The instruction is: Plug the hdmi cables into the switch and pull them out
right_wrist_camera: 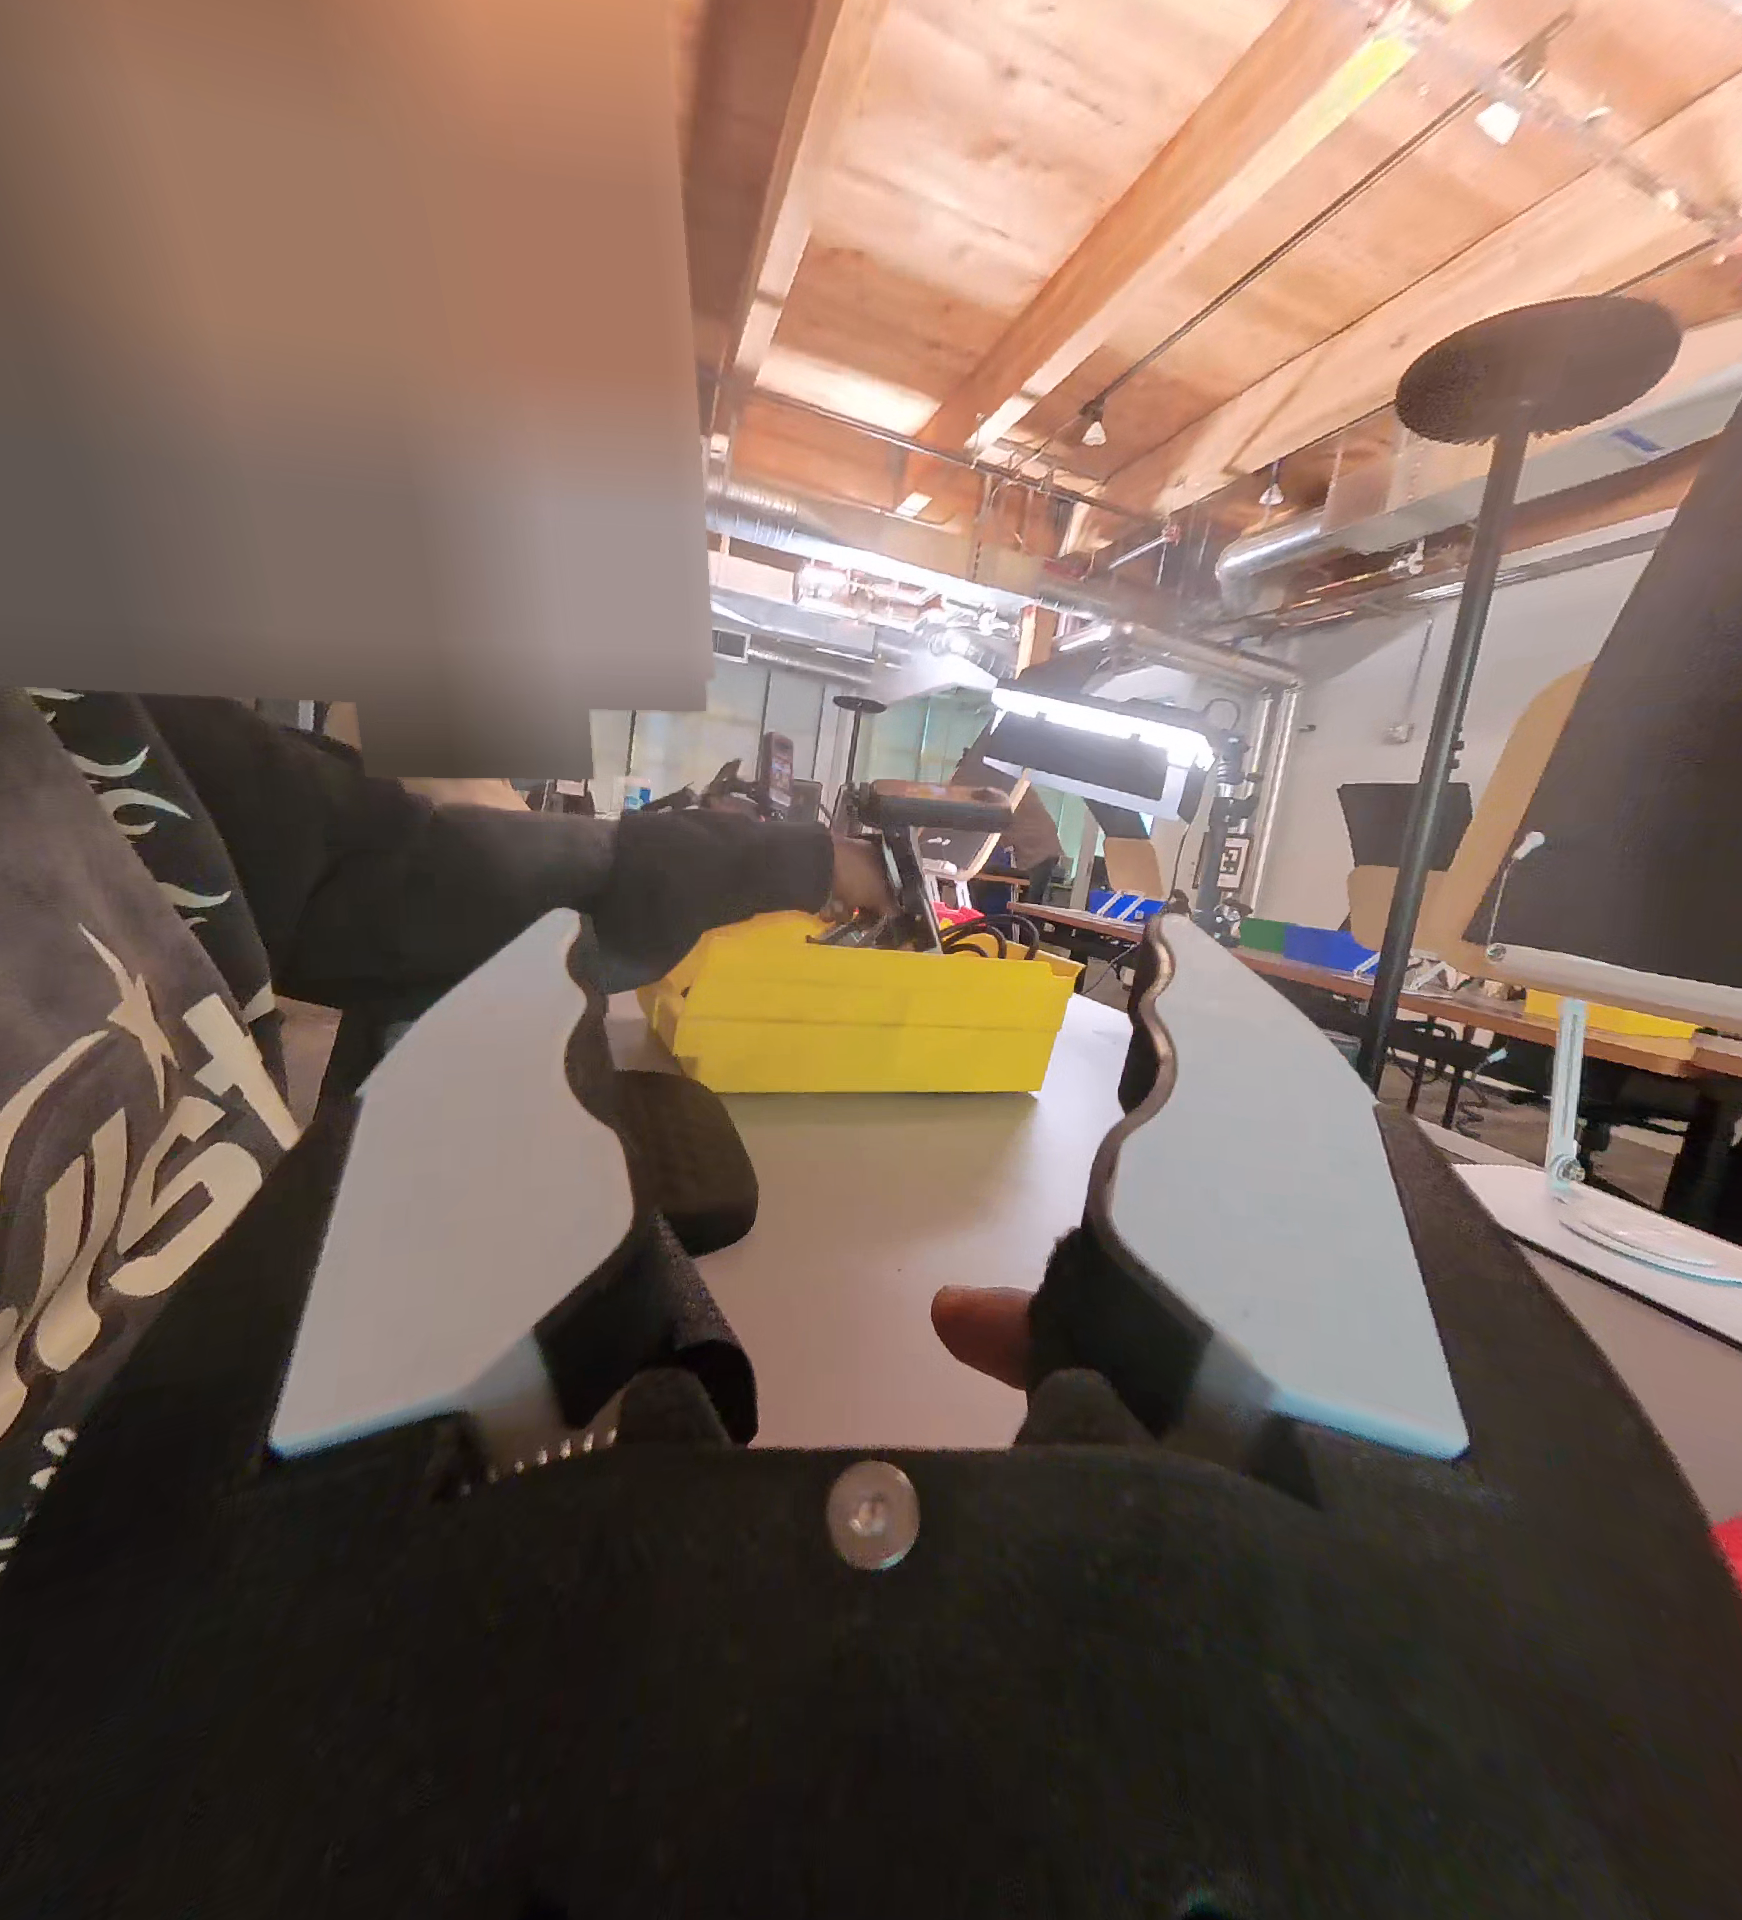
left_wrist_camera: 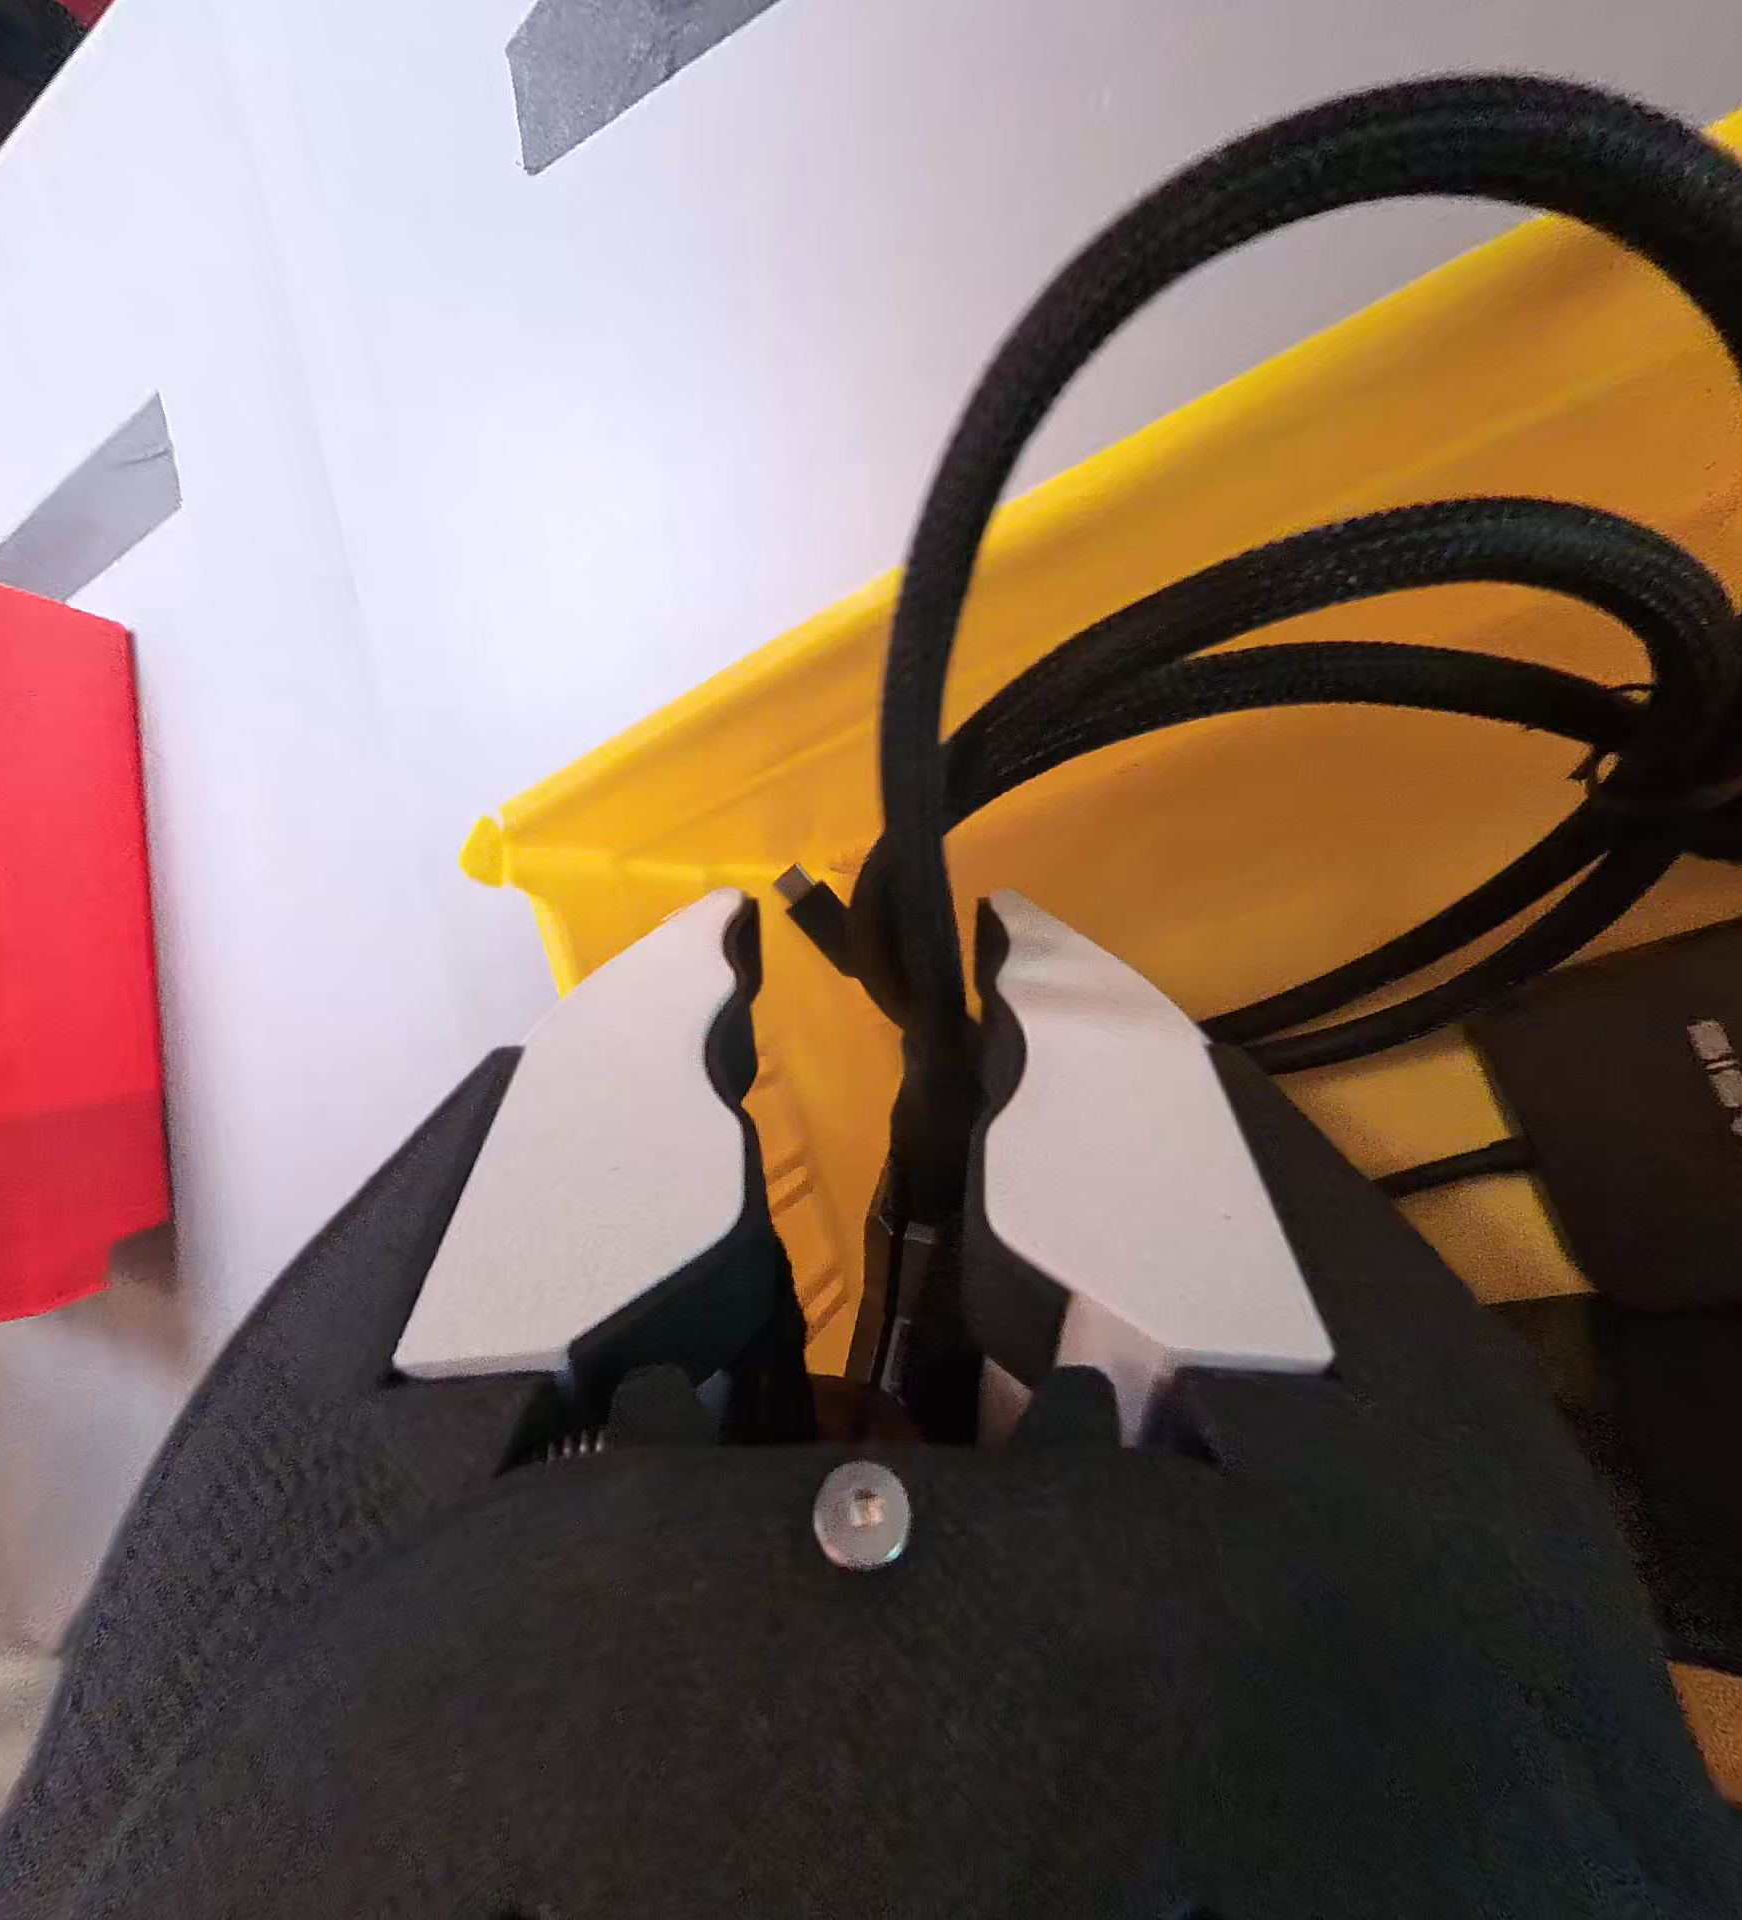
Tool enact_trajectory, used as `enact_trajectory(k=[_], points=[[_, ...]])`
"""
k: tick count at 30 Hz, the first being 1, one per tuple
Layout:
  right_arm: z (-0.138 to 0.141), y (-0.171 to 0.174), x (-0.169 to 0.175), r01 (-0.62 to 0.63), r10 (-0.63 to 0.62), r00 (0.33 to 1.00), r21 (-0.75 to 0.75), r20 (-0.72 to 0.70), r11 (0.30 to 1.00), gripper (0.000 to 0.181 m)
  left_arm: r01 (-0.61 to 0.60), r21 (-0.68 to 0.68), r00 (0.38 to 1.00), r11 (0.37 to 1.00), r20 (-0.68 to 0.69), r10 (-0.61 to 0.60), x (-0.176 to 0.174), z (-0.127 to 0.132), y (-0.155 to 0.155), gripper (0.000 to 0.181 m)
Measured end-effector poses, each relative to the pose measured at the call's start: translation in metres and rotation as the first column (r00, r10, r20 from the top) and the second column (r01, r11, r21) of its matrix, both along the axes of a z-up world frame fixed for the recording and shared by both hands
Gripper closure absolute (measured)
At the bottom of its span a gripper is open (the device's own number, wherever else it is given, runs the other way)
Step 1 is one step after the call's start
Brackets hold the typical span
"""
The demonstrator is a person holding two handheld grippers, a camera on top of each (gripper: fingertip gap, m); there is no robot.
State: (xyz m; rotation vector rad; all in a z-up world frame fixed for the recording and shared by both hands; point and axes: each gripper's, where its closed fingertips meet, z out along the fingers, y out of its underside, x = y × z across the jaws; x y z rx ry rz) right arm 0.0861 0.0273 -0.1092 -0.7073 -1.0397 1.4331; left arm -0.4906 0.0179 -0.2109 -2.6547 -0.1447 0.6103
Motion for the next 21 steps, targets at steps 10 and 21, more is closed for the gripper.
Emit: enact_trajectory(k=[10,21], points=[[-0.005,0.002,-0.004,0.022,-0.022,0.999,0.019,0.023,1.0,0.086,0.081,0.076,0.973,0.994,-0.22,-0.062,0.019,0.074,-0.002,0.173],[-0.011,0.004,-0.014,0.076,-0.079,0.994,0.039,0.079,0.996,0.098,0.467,0.616,0.875,0.634,-0.424,-0.233,0.16,0.249,0.007,0.172]])
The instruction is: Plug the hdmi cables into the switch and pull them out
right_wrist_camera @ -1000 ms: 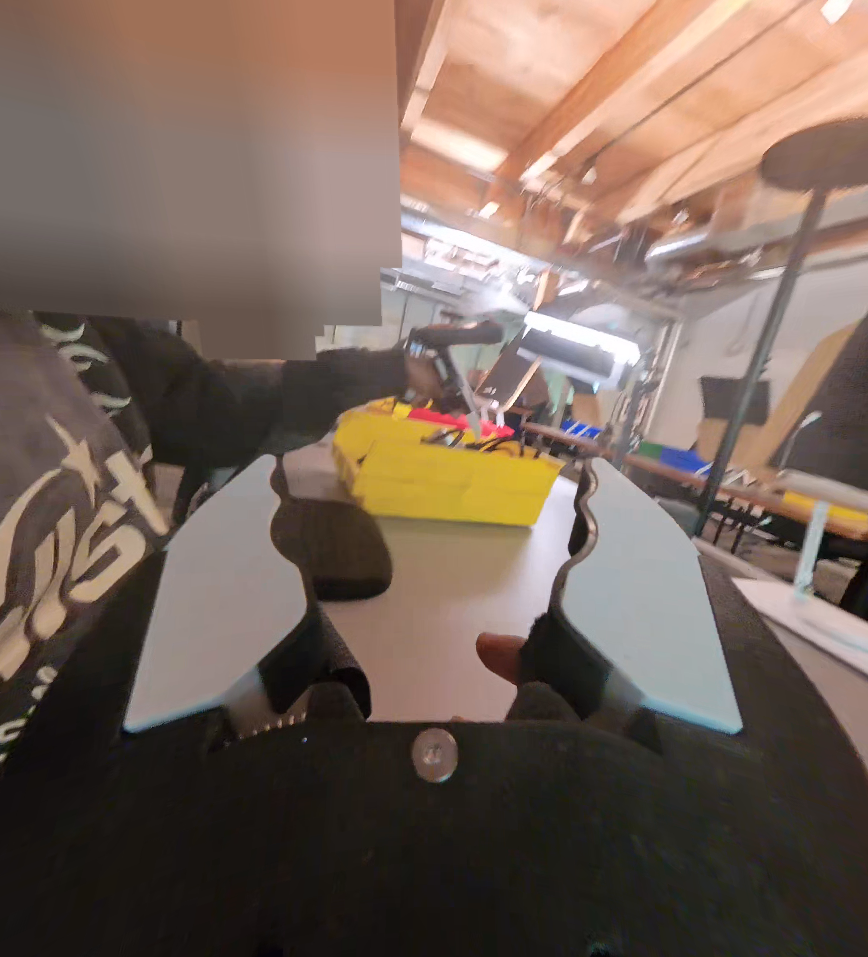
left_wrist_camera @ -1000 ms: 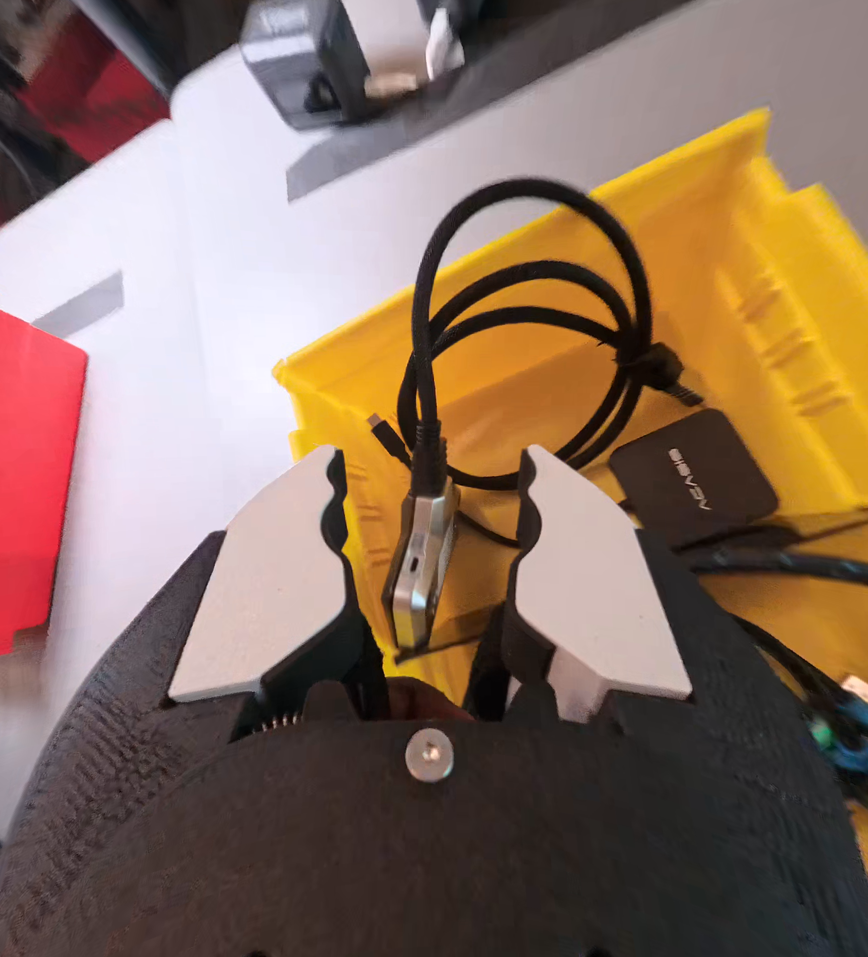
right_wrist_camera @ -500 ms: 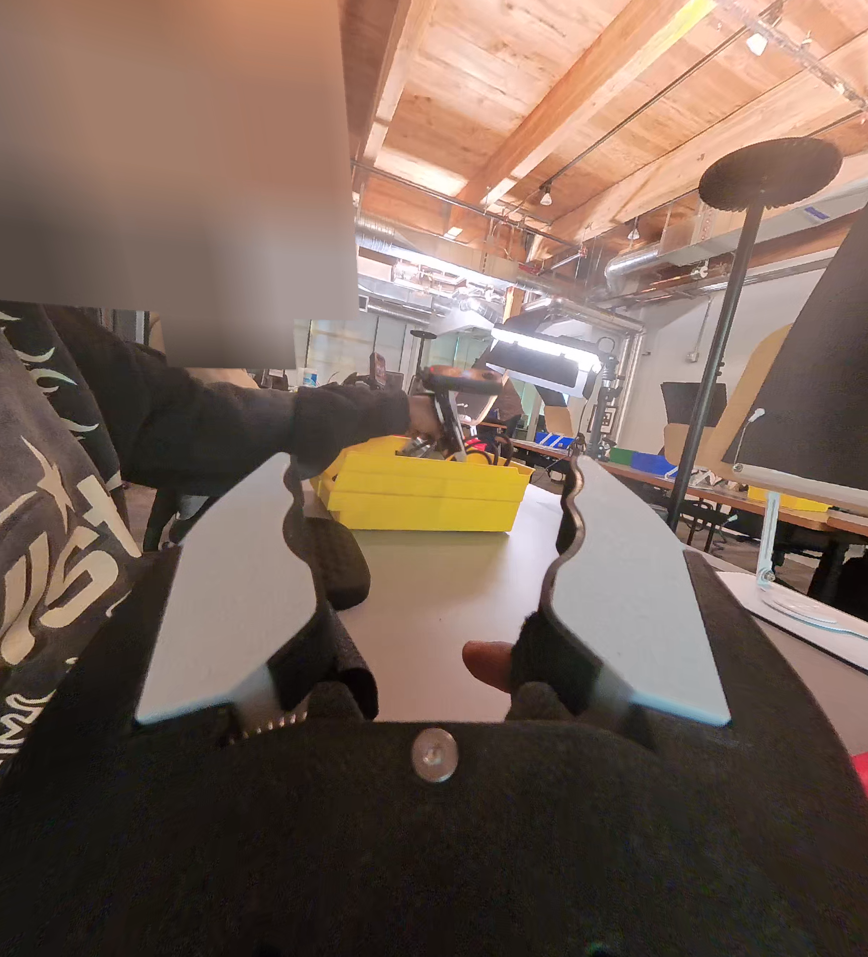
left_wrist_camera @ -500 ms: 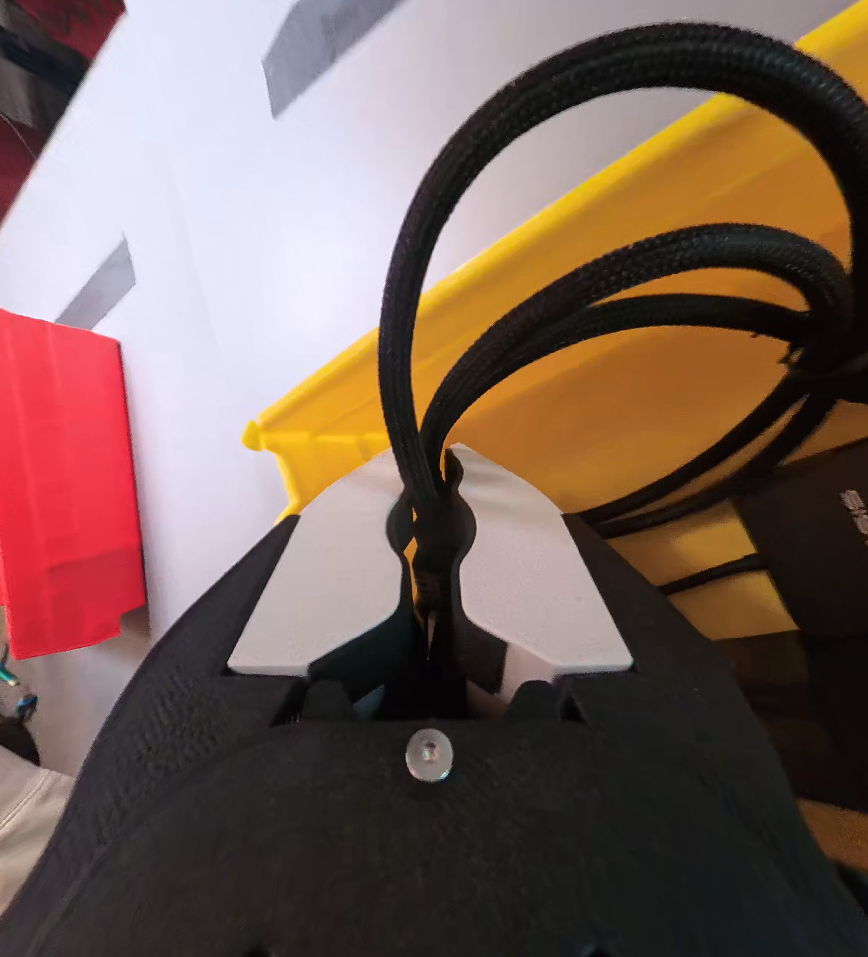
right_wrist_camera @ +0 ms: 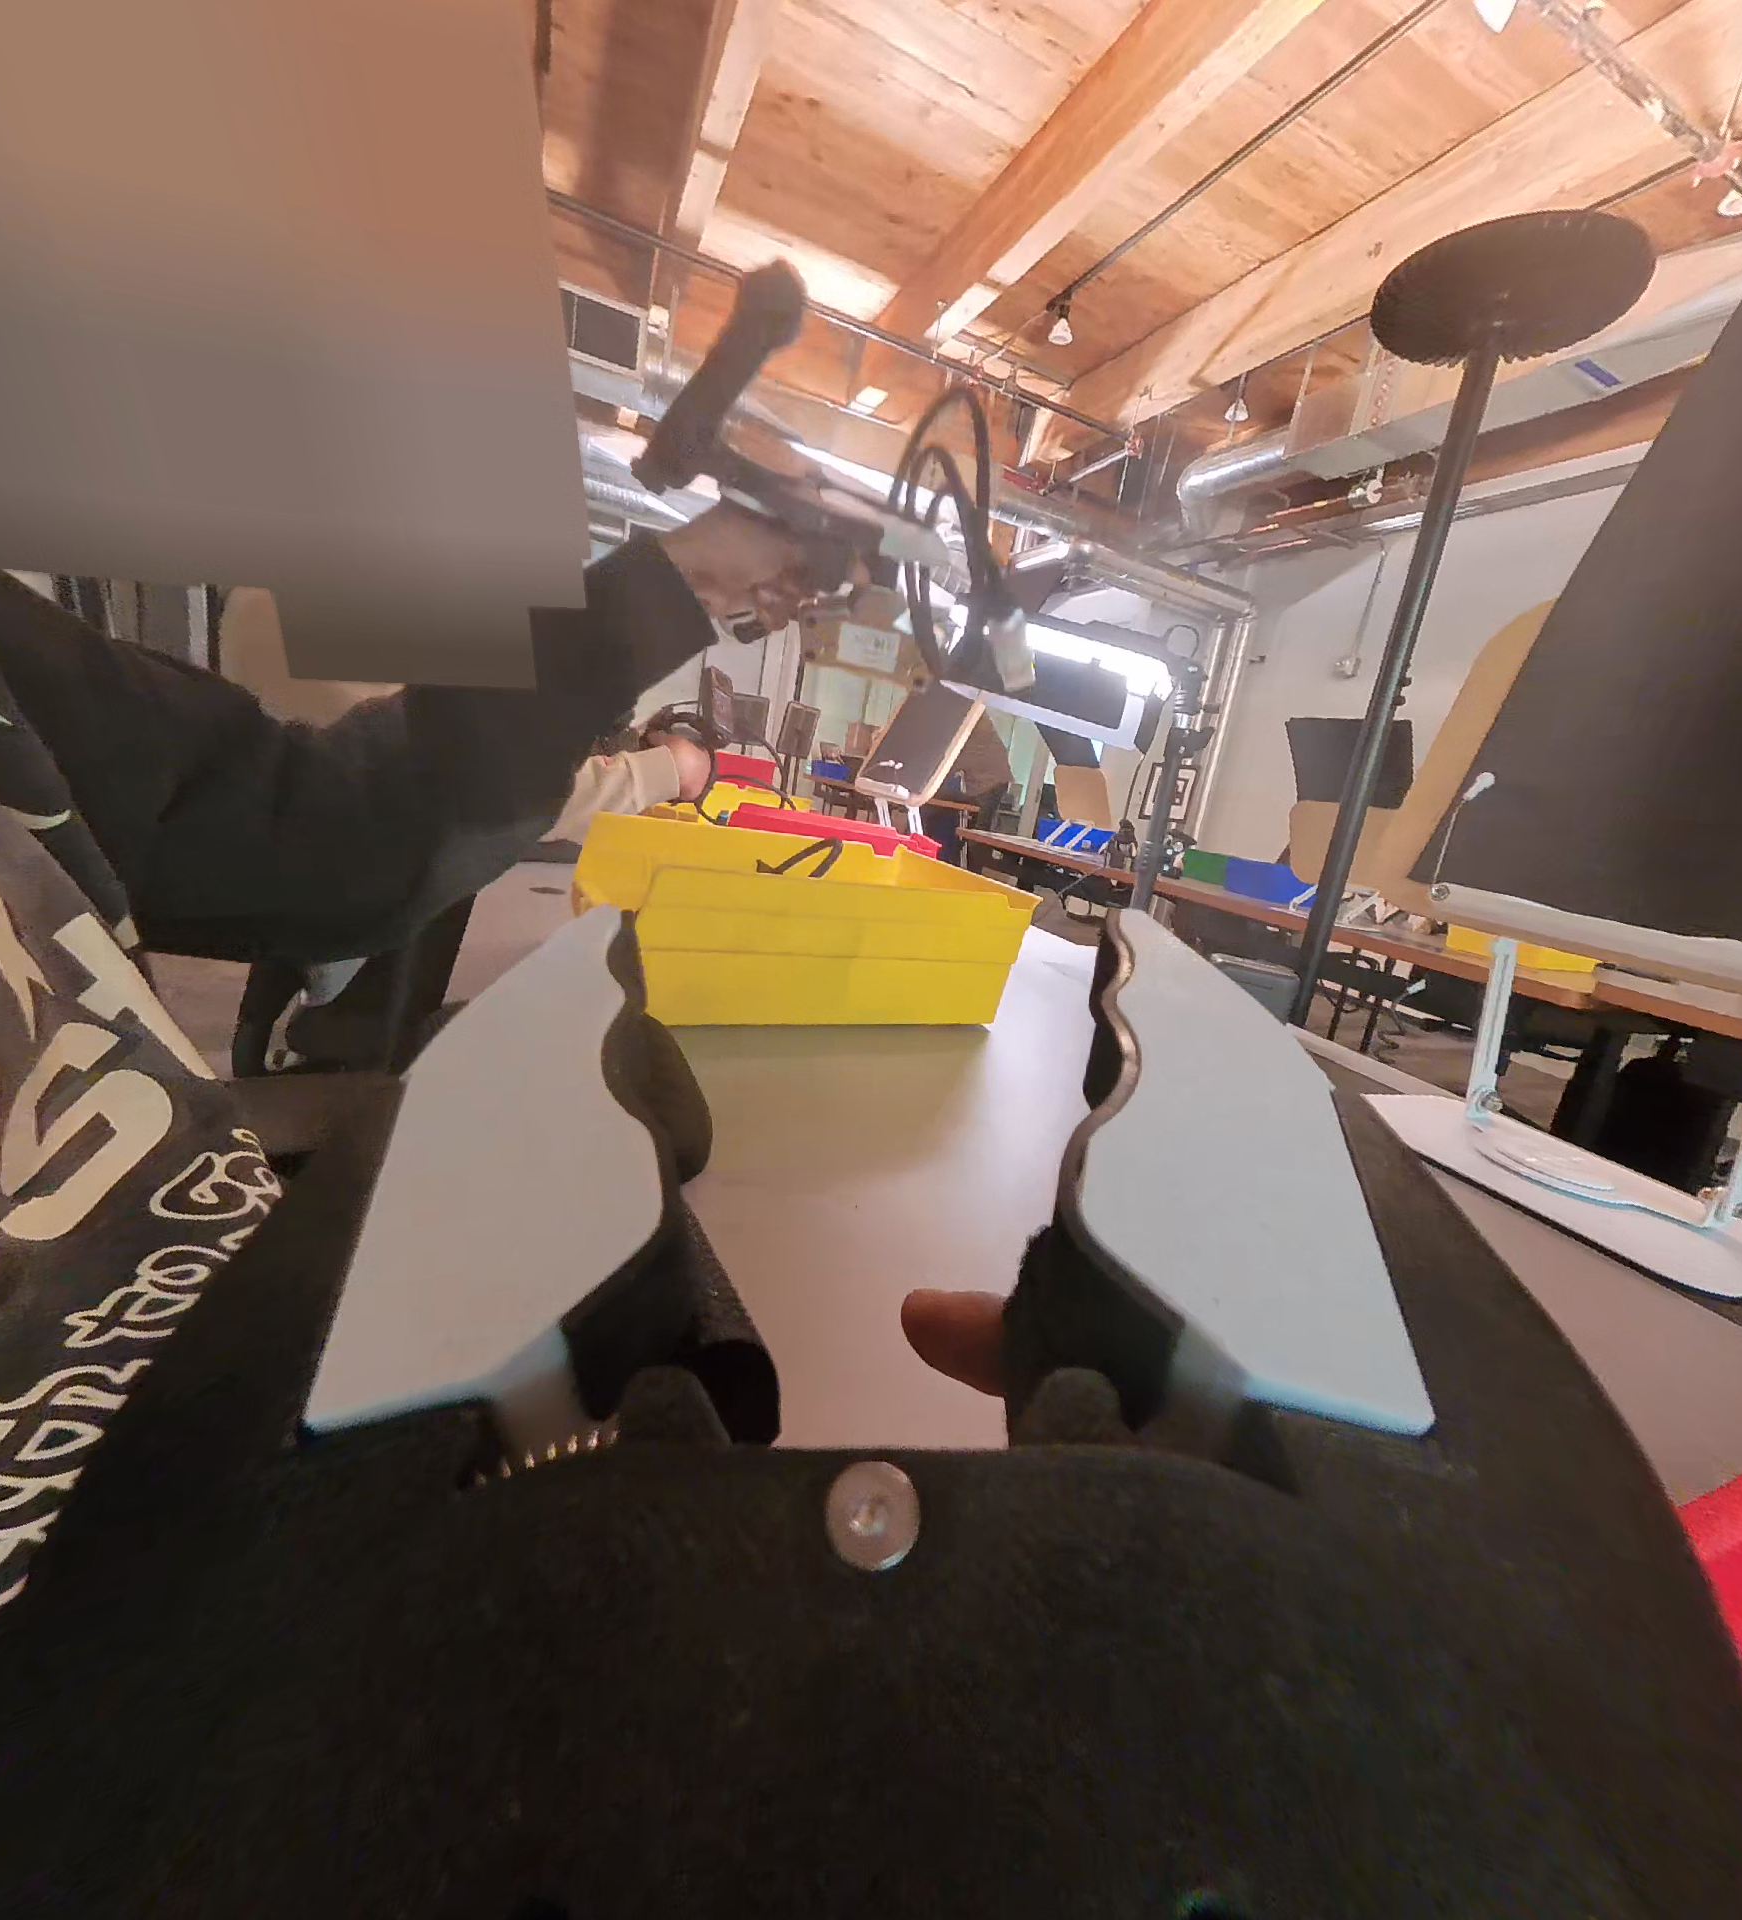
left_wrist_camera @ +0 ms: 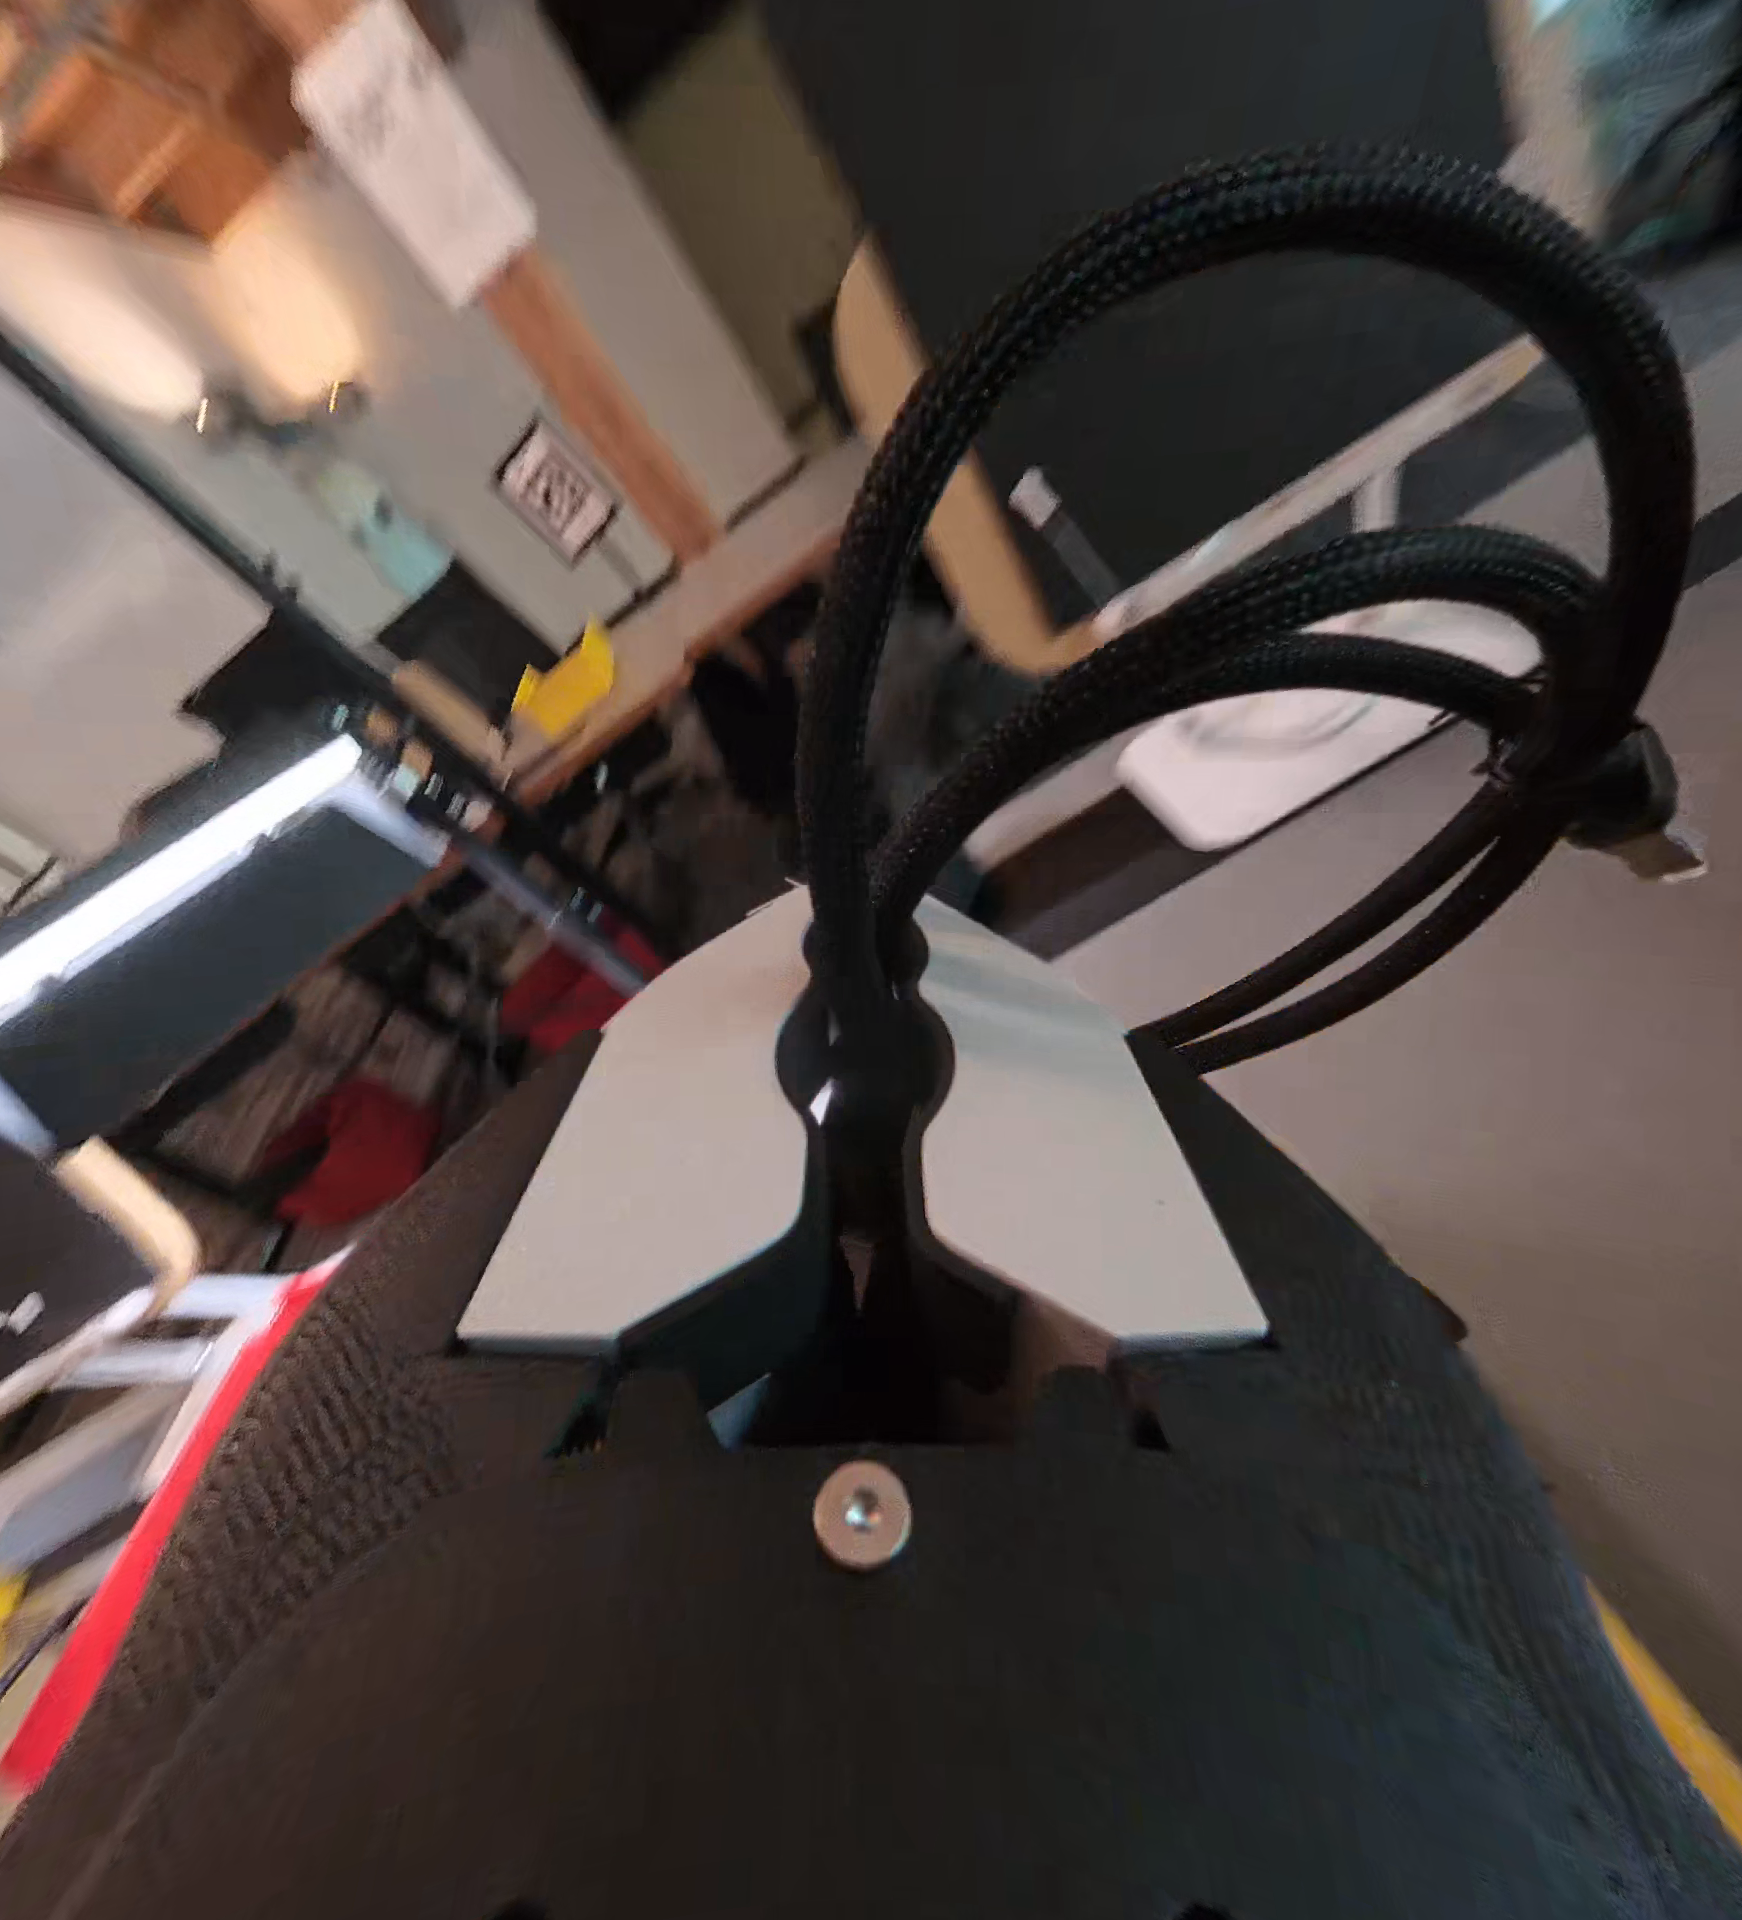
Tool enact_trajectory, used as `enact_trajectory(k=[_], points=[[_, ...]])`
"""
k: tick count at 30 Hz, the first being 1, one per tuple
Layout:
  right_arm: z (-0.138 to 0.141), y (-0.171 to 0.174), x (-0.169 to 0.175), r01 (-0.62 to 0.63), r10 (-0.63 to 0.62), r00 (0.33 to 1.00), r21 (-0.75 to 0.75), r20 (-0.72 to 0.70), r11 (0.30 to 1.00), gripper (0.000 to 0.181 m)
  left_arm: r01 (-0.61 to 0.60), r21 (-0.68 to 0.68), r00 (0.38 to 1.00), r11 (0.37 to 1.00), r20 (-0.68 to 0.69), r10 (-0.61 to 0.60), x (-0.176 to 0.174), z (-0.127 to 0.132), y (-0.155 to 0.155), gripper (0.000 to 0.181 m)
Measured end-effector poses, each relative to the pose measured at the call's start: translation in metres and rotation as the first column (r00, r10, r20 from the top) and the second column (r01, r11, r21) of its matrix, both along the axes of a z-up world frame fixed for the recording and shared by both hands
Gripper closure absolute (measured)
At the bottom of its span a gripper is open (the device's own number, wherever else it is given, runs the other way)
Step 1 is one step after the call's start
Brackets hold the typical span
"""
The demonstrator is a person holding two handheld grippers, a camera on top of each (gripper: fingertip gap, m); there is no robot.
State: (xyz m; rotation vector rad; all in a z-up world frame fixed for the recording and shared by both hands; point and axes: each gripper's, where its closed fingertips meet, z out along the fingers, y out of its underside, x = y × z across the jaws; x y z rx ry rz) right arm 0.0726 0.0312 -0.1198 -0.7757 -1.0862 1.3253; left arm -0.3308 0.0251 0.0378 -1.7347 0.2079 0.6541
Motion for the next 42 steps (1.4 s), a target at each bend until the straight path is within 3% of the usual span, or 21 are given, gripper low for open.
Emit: enact_trajectory(k=[3,6,11,14,17,20,23,26,29,30,32,35,36,37,39,42], points=[[-0.002,0.0,-0.003,0.02,-0.02,1.0,0.009,0.016,1.0,0.101,0.19,0.101,0.982,0.977,0.005,-0.191,0.067,0.004,0.0,0.173],[-0.003,0.001,-0.005,0.039,-0.04,0.999,0.018,0.03,0.999,0.104,0.385,0.146,0.921,0.911,0.0,-0.389,0.136,-0.006,-0.003,0.173],[-0.006,0.0,-0.011,0.087,-0.09,0.994,0.052,0.059,0.995,0.108,0.654,0.187,0.745,0.733,0.009,-0.667,0.239,-0.033,-0.022,0.172],[-0.007,-0.013,-0.018,0.07,-0.076,0.995,0.088,0.071,0.994,0.107,0.747,0.23,0.632,0.624,0.047,-0.774,0.284,-0.046,-0.037,0.173],[-0.006,-0.027,-0.027,0.047,-0.053,0.996,0.092,0.067,0.995,0.109,0.805,0.323,0.493,0.498,0.106,-0.864,0.32,-0.055,-0.051,0.173],[-0.004,-0.043,-0.034,0.017,-0.023,0.998,0.099,0.052,0.995,0.108,0.826,0.446,0.303,0.344,0.162,-0.939,0.347,-0.06,-0.066,0.172],[0.005,-0.057,-0.037,-0.013,0.015,1.0,0.078,-0.014,0.997,0.11,0.802,0.562,0.098,0.204,0.212,-0.972,0.365,-0.059,-0.075,0.173],[0.009,-0.069,-0.042,-0.031,0.034,0.999,0.076,-0.039,0.997,0.112,0.748,0.657,-0.068,0.097,0.221,-0.973,0.376,-0.053,-0.082,0.172],[0.017,-0.08,-0.039,-0.046,0.057,0.993,0.098,-0.106,0.994,0.138,0.708,0.705,-0.177,0.033,0.222,-0.959,0.384,-0.052,-0.086,0.173],[0.02,-0.085,-0.036,-0.054,0.071,0.989,0.13,-0.127,0.99,0.143,0.695,0.718,-0.196,0.031,0.231,-0.953,0.386,-0.053,-0.085,0.169],[0.023,-0.077,-0.032,0.041,-0.019,0.99,0.155,-0.142,0.987,0.154,0.651,0.756,-0.212,0.065,0.263,-0.941,0.382,-0.053,-0.078,0.163],[0.034,-0.059,-0.019,0.206,-0.168,0.964,0.18,-0.206,0.962,0.16,0.621,0.757,-0.187,0.201,0.392,-0.901,0.37,-0.065,-0.055,0.153],[0.036,-0.054,-0.017,0.263,-0.22,0.953,0.207,-0.208,0.942,0.16,0.64,0.729,-0.177,0.243,0.447,-0.877,0.367,-0.075,-0.048,0.14],[0.037,-0.047,-0.015,0.338,-0.29,0.933,0.246,-0.212,0.909,0.16,0.662,0.693,-0.17,0.286,0.51,-0.843,0.365,-0.088,-0.041,0.127],[0.04,-0.041,-0.011,0.463,-0.397,0.884,0.349,-0.247,0.815,0.16,0.702,0.604,-0.138,0.378,0.636,-0.76,0.357,-0.118,-0.031,0.119],[0.044,-0.038,-0.007,0.598,-0.515,0.8,0.481,-0.309,0.641,0.16,0.717,0.463,-0.003,0.521,0.749,-0.663,0.331,-0.165,-0.021,0.115]])
